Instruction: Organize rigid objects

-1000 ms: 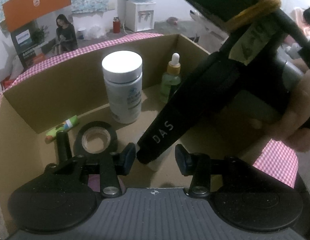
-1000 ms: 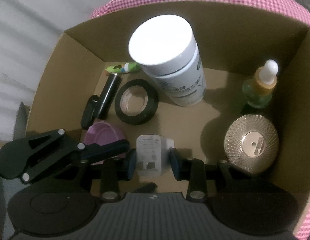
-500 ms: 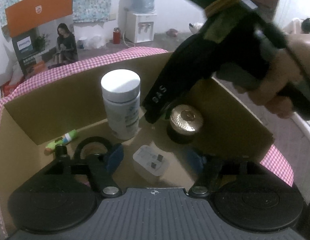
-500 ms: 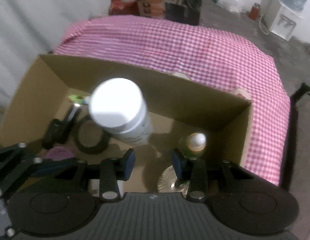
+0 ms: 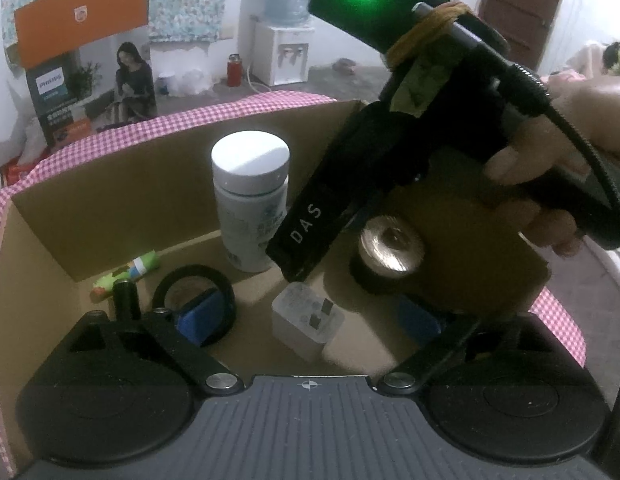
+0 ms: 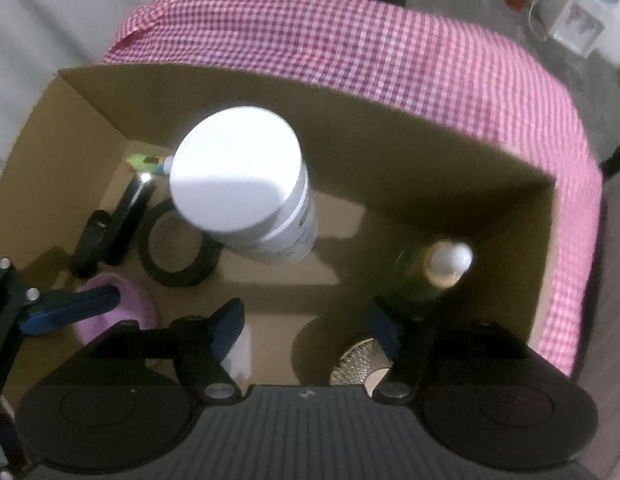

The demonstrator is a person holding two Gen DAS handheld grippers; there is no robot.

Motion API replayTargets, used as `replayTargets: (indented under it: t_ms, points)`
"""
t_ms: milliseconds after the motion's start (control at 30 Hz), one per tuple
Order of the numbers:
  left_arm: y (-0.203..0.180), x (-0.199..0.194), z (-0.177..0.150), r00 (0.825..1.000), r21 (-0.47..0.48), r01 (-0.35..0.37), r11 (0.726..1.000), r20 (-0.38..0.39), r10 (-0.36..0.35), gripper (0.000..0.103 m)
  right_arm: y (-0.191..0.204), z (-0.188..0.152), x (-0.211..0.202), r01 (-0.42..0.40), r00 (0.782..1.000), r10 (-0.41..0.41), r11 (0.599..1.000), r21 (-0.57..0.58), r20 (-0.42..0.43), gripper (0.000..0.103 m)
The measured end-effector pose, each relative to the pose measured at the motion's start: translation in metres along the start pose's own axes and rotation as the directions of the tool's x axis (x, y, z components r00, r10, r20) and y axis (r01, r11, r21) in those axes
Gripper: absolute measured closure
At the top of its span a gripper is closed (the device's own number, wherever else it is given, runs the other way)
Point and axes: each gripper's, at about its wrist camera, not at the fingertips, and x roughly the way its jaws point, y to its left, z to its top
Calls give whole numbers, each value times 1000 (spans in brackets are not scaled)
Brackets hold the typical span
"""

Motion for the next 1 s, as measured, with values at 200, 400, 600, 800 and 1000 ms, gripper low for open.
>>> replayTargets:
  t_ms: [200,400,600,800,1000]
  points:
    - [0,-3,-2,1000,6,9,1000,10,-9,6,-6,-6,-3,-74,996,77,994,78,-33,31]
    - [-4,-3,-5,1000,24,11,1000,13,-12,6,-4,-7,-17,-71,997,72,994,81,-5,29]
    - [-3,-11,-8,1000,19,3,1000,24,-3,6,6,-9,-15,-24,1000,24,997,76,0,26]
    - [3,-44,-12,995,-11,1,1000,101,0,5,7,-30,-64,-99,976,82,992,76,204,3]
    - [4,-83,-21,981,-19,-22,1000,195,25,2,13,-77,-123,-86,900,50,994,65,434,0]
